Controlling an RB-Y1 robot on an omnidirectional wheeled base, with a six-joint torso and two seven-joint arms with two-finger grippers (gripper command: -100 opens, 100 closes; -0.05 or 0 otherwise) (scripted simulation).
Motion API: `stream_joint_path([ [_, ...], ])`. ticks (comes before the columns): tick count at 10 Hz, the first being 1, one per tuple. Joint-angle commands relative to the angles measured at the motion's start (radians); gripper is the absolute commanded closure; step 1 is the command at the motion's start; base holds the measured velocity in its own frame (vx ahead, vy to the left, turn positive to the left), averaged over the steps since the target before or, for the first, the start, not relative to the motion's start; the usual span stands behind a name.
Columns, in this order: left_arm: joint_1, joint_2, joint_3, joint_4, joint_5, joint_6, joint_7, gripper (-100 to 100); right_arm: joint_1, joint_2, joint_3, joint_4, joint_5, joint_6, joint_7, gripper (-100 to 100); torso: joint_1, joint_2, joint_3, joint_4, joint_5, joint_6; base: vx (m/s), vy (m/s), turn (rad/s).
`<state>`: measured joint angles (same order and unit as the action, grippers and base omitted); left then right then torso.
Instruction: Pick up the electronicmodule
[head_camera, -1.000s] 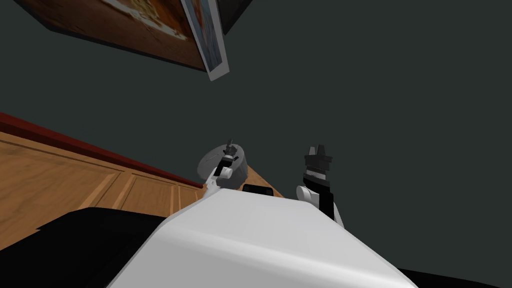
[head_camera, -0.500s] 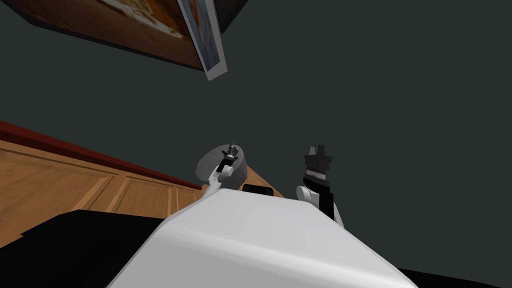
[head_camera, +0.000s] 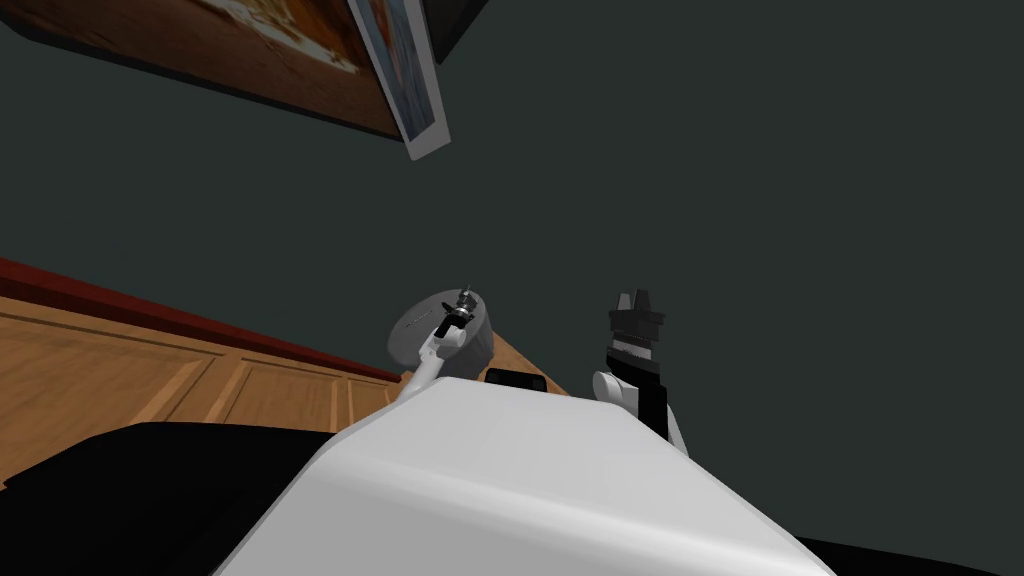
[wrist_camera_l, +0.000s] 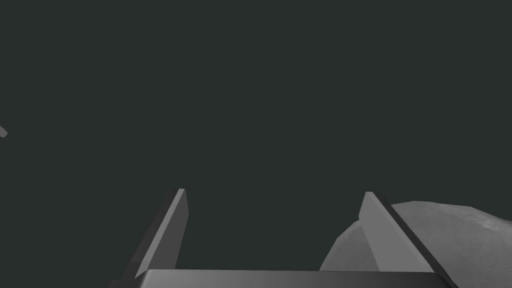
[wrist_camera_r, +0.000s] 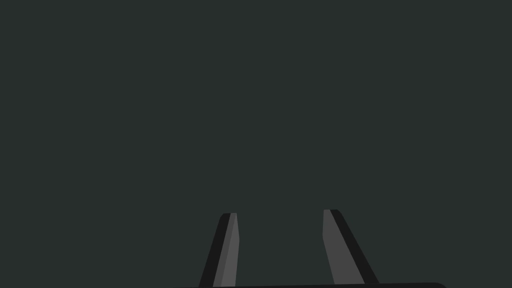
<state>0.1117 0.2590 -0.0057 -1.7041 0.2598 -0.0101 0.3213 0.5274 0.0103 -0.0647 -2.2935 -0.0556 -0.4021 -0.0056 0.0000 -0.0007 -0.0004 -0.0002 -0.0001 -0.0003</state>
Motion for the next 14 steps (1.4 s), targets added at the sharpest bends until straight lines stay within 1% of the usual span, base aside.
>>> stream_joint_path([
  [1,-0.015,0.005,-0.001,0.048,0.005,-0.005,0.005,-100,0.000,0.000,0.000,0.000,0.000,0.000,0.000,0,0.000,0.000,0.000,0.000,0.000,0.000,0.000,0.000,0.000],
  [2,-0.047,0.017,0.003,0.073,0.028,0.036,0.027,-100,0.000,0.000,0.000,0.000,0.000,0.000,0.000,0,0.000,0.000,0.000,0.000,0.000,0.000,0.005,-0.001,-0.056],
  [3,-0.047,0.017,0.003,0.106,0.028,0.036,0.027,-100,0.000,0.000,0.000,0.000,0.000,0.000,0.000,0,0.000,0.000,0.000,0.000,0.000,0.000,0.006,0.001,-0.024],
  [4,-0.080,0.030,0.007,0.154,0.051,0.072,0.049,-100,0.000,0.000,0.000,0.000,0.000,0.000,0.000,0,0.000,0.000,0.000,0.000,0.000,0.000,0.010,0.000,-0.032],
  [5,-0.080,0.030,0.007,0.167,0.051,0.078,0.049,-100,0.000,0.000,0.000,0.000,0.000,0.000,0.000,0,0.000,0.000,0.000,0.000,0.000,0.000,0.008,0.001,-0.027],
  [6,-0.113,0.043,0.011,0.214,0.075,0.109,0.070,-100,0.000,0.000,0.000,0.000,0.000,0.000,0.000,0,0.000,0.000,0.000,0.000,0.000,0.000,0.008,-0.001,-0.054],
  [7,-0.113,0.043,0.011,0.229,0.075,0.120,0.070,-100,0.000,0.000,0.000,0.000,0.000,0.000,0.000,0,0.000,0.000,0.000,0.000,0.000,0.000,0.007,0.000,-0.021],
  [8,-0.147,0.056,0.016,0.263,0.098,0.158,0.092,-100,0.000,0.000,0.000,0.000,0.000,0.000,0.000,0,0.000,0.000,0.000,0.000,0.000,0.000,0.007,-0.002,-0.040],
  [9,-0.147,0.056,0.016,0.290,0.098,0.162,0.092,-100,0.000,0.000,0.000,0.000,0.000,0.000,0.000,0,0.000,0.000,0.000,0.000,0.000,0.000,0.005,-0.001,-0.028],
  [10,-0.147,0.056,0.016,0.293,0.098,0.162,0.092,-100,0.000,0.000,0.000,0.000,0.000,0.000,0.000,0,0.000,0.000,0.000,0.000,0.000,0.000,0.000,0.000,0.000],
  [11,-0.181,0.069,0.020,0.330,0.122,0.205,0.113,-100,0.000,0.000,0.000,0.000,0.000,0.000,0.000,0,0.000,0.000,0.000,0.000,0.000,0.000,0.004,-0.004,-0.042],
  [12,-0.181,0.069,0.020,0.357,0.122,0.205,0.113,-100,0.000,0.000,0.000,0.000,0.000,0.000,0.000,0,0.000,0.000,0.000,0.000,0.000,0.000,0.005,-0.003,-0.034],
  [13,-0.215,0.082,0.024,0.389,0.145,0.247,0.134,-100,0.000,0.000,0.000,0.000,0.000,0.000,0.000,0,0.000,0.000,0.000,0.000,0.000,0.000,0.005,-0.004,-0.045],
  [14,-0.215,0.082,0.024,0.407,0.145,0.247,0.134,-100,0.000,0.000,0.000,0.000,0.000,0.000,0.000,0,0.000,0.000,0.000,0.000,0.000,0.000,0.005,-0.003,-0.025],
])
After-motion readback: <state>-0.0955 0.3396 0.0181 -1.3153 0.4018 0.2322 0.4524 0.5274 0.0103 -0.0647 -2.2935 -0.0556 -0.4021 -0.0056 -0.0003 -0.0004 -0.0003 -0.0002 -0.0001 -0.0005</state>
